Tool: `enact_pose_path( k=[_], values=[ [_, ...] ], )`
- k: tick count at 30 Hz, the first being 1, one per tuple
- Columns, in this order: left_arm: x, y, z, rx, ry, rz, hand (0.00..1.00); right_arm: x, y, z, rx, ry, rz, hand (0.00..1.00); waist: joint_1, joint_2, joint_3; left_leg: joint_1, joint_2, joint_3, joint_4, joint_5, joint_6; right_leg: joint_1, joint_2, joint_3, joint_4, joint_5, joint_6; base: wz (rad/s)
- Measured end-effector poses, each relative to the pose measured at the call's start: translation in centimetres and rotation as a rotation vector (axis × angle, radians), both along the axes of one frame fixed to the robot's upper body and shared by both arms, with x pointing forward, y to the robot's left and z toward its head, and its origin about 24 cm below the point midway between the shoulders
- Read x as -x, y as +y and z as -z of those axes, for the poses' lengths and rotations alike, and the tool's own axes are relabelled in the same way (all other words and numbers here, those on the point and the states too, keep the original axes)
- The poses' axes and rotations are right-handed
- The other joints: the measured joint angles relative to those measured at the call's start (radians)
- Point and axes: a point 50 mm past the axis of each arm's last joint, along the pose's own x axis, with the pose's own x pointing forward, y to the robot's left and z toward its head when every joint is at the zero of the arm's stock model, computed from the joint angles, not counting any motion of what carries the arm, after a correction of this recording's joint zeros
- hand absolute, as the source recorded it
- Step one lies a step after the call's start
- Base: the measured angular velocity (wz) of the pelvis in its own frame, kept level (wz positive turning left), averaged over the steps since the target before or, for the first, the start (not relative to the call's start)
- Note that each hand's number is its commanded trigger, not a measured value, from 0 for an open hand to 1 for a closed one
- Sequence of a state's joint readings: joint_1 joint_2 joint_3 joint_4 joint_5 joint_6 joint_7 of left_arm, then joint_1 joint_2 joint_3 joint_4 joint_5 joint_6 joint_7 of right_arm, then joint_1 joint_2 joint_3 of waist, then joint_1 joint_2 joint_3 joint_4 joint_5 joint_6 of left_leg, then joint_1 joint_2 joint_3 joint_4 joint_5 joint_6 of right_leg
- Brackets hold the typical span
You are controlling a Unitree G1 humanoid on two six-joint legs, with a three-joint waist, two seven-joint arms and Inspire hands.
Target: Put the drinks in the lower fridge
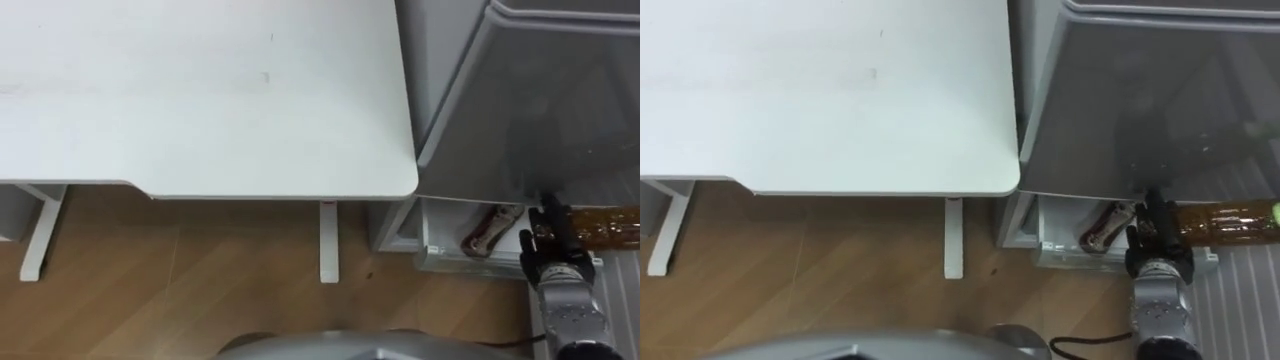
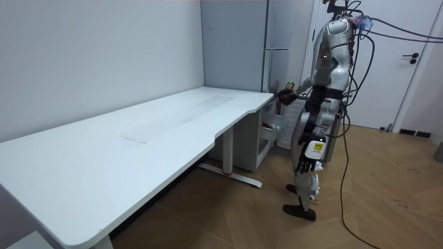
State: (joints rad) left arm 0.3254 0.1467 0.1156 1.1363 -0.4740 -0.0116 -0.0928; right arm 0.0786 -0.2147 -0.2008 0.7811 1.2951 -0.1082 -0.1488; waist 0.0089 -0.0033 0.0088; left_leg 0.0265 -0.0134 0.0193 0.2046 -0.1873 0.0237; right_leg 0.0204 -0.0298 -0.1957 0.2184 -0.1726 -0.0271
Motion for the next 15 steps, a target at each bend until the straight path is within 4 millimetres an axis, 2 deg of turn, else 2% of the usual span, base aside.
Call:
enact_pose_path(
  k=[1, 2, 6, 7, 8, 10, 12, 15],
  values=[
    [0.2, 0.0, 0.0, 0.002, 0.007, 0.003, 0.00, 0.1, -0.1, 0.1, 0.000, -0.001, -0.001, 1.00, 0.002, 0.000, 0.0012, 0.001, -0.001, -0.004, 0.000, 0.000, 0.000, 0.003, 0.000, -0.001, 0.000, 0.001, -0.001, 0.06],
    [0.5, -0.1, 0.0, 0.004, 0.017, 0.001, 0.00, 0.3, -0.2, 0.3, -0.004, -0.002, 0.000, 1.00, 0.002, 0.002, 0.0063, 0.004, -0.001, -0.009, 0.001, 0.000, 0.000, 0.010, 0.001, -0.004, -0.004, 0.003, -0.001, 0.08],
    [1.7, -0.3, -0.1, 0.009, 0.050, -0.006, 0.00, 1.0, -0.4, 0.9, -0.013, 0.000, 0.024, 1.00, 0.005, 0.005, 0.0068, 0.003, -0.003, -0.030, 0.009, 0.000, 0.000, 0.028, 0.000, -0.026, -0.017, 0.006, 0.002, 0.16],
    [2.2, -0.3, -0.1, 0.012, 0.064, -0.009, 0.00, 1.1, -0.4, 1.0, -0.025, -0.003, 0.041, 1.00, 0.012, 0.001, 0.0101, -0.001, -0.002, -0.032, 0.012, 0.000, 0.000, 0.025, -0.001, -0.028, -0.016, 0.004, 0.001, 0.07],
    [2.3, -0.4, -0.1, 0.015, 0.071, -0.009, 0.00, 1.1, -0.4, 1.0, -0.028, -0.008, 0.053, 1.00, 0.021, 0.003, 0.0093, -0.020, -0.002, -0.034, 0.022, -0.001, 0.000, 0.009, -0.002, -0.031, -0.012, 0.001, 0.005, 0.06],
    [2.3, -0.4, -0.1, 0.019, 0.075, -0.008, 0.00, 0.9, -0.4, 1.0, -0.024, -0.011, 0.061, 1.00, 0.026, 0.005, 0.0056, -0.058, -0.002, -0.046, 0.041, 0.001, -0.002, -0.018, -0.001, -0.042, -0.010, 0.005, 0.006, 0.15],
    [2.0, -0.3, 0.0, 0.022, 0.079, -0.003, 0.00, 0.2, -0.2, 1.1, -0.032, -0.010, 0.067, 1.00, 0.025, 0.008, 0.0122, -0.089, 0.000, -0.051, 0.060, 0.002, -0.004, -0.041, -0.001, -0.049, 0.000, 0.009, 0.002, 0.12],
    [1.2, -0.3, 0.1, 0.024, 0.070, 0.004, 0.00, -0.8, 0.1, 1.1, -0.042, -0.018, 0.070, 1.00, 0.027, 0.006, 0.0152, -0.144, 0.002, -0.054, 0.093, 0.004, -0.007, -0.089, -0.002, -0.057, 0.023, 0.008, -0.002, 0.04]
  ],
)
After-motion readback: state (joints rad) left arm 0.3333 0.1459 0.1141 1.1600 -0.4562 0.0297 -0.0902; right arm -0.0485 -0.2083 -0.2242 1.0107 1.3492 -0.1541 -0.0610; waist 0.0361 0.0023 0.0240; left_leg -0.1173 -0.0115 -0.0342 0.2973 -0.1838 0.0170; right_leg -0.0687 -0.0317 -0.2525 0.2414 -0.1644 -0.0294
